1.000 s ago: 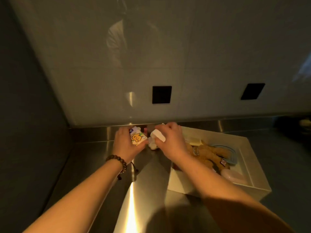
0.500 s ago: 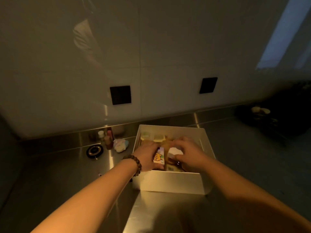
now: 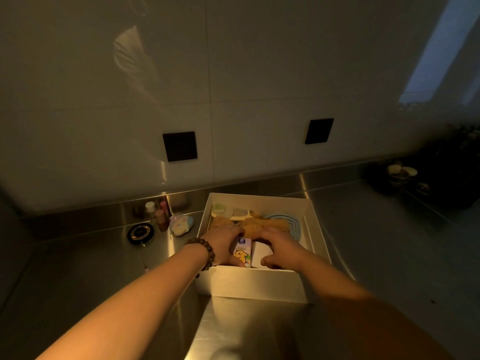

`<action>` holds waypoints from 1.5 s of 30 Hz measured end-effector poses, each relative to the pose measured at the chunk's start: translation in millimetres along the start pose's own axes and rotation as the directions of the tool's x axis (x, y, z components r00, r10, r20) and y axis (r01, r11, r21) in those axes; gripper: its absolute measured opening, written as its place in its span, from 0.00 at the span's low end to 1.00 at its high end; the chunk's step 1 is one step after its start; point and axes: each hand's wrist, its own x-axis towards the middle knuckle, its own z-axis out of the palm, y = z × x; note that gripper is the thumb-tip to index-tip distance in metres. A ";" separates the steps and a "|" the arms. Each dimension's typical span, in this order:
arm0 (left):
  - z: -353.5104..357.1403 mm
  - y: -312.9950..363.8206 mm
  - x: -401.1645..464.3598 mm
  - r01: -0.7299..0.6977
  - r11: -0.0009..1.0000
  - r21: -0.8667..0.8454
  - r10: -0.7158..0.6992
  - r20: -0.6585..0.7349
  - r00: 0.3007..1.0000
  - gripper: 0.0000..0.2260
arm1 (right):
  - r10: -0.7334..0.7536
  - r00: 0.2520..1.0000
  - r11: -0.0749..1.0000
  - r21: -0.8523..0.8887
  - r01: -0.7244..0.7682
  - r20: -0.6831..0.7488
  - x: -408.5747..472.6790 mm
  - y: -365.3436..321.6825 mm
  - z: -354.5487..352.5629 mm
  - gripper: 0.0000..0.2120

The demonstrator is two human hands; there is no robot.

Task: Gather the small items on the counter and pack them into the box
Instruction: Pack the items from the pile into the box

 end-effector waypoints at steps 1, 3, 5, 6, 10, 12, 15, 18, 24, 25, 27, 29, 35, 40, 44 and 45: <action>-1.1 0.9 -1.4 0.005 0.999 -0.038 -0.005 -0.011 1.000 0.36 | 0.004 1.000 1.000 0.014 -0.004 0.000 -0.1 -1.0 -0.4 0.29; -3.2 3.4 -5.3 0.000 0.995 -0.098 -0.005 -0.055 0.998 0.34 | 0.002 1.000 0.999 0.048 -0.002 -0.001 -1.8 -3.3 -2.4 0.30; -6.9 4.7 -10.8 -0.024 0.991 -0.134 0.006 -0.127 0.992 0.30 | -0.020 0.999 0.994 0.110 0.022 -0.026 -4.5 -6.9 -5.3 0.32; -9.6 4.5 -14.6 -0.040 0.989 -0.141 0.015 -0.171 0.985 0.30 | -0.037 0.998 0.990 0.133 0.043 -0.046 -5.7 -9.6 -6.8 0.33; -21.6 -8.6 -34.4 -0.069 0.981 -0.179 0.006 -0.332 0.943 0.32 | -0.088 0.992 0.984 0.143 0.101 -0.094 -3.4 -26.0 -11.9 0.38; -26.1 -23.0 -48.2 -0.056 0.974 -0.220 -0.039 -0.403 0.915 0.31 | -0.117 0.988 0.978 0.161 0.132 -0.100 3.7 -37.4 -12.0 0.39; -30.7 -54.6 -73.7 0.020 0.969 -0.245 -0.138 -0.478 0.867 0.25 | -0.159 0.981 0.976 0.134 0.173 -0.110 19.2 -61.5 -4.5 0.37; -29.8 -89.9 -103.8 0.104 0.953 -0.284 -0.244 -0.519 0.819 0.20 | -0.218 0.968 0.971 0.071 0.228 -0.122 38.5 -95.3 15.3 0.33; -1.8 -152.2 -152.1 0.323 0.880 -0.347 -0.460 -0.456 0.762 0.21 | -0.308 0.949 0.951 -0.051 0.305 -0.071 71.9 -164.7 65.3 0.28; 5.1 -161.2 -157.1 0.363 0.861 -0.356 -0.496 -0.427 0.756 0.22 | -0.309 0.949 0.949 -0.091 0.303 -0.063 77.3 -174.7 74.0 0.27; 17.6 -177.2 -164.6 0.428 0.824 -0.370 -0.555 -0.378 0.741 0.24 | -0.309 0.950 0.944 -0.135 0.301 -0.042 88.2 -192.2 91.9 0.26; 28.2 -191.9 -169.6 0.474 0.789 -0.392 -0.603 -0.345 0.719 0.26 | -0.278 0.961 0.954 -0.117 0.276 0.003 98.5 -205.1 112.1 0.24; 43.8 -231.6 -168.5 0.495 0.739 -0.457 -0.659 -0.339 0.671 0.29 | -0.076 0.995 0.981 -0.173 0.086 0.062 125.2 -215.2 177.1 0.28; 41.2 -257.6 -151.2 0.472 0.759 -0.449 -0.633 -0.341 0.695 0.29 | -0.061 0.998 0.965 -0.256 0.059 0.002 136.9 -207.3 203.1 0.13; 38.0 -265.1 -125.6 0.429 0.787 -0.443 -0.591 -0.343 0.730 0.30 | -0.001 0.995 0.992 -0.126 -0.012 -0.102 144.3 -199.5 197.8 0.09; 36.3 -265.9 -118.4 0.418 0.791 -0.446 -0.581 -0.336 0.742 0.30 | 0.058 0.989 0.997 -0.045 -0.064 -0.133 145.8 -198.6 195.7 0.09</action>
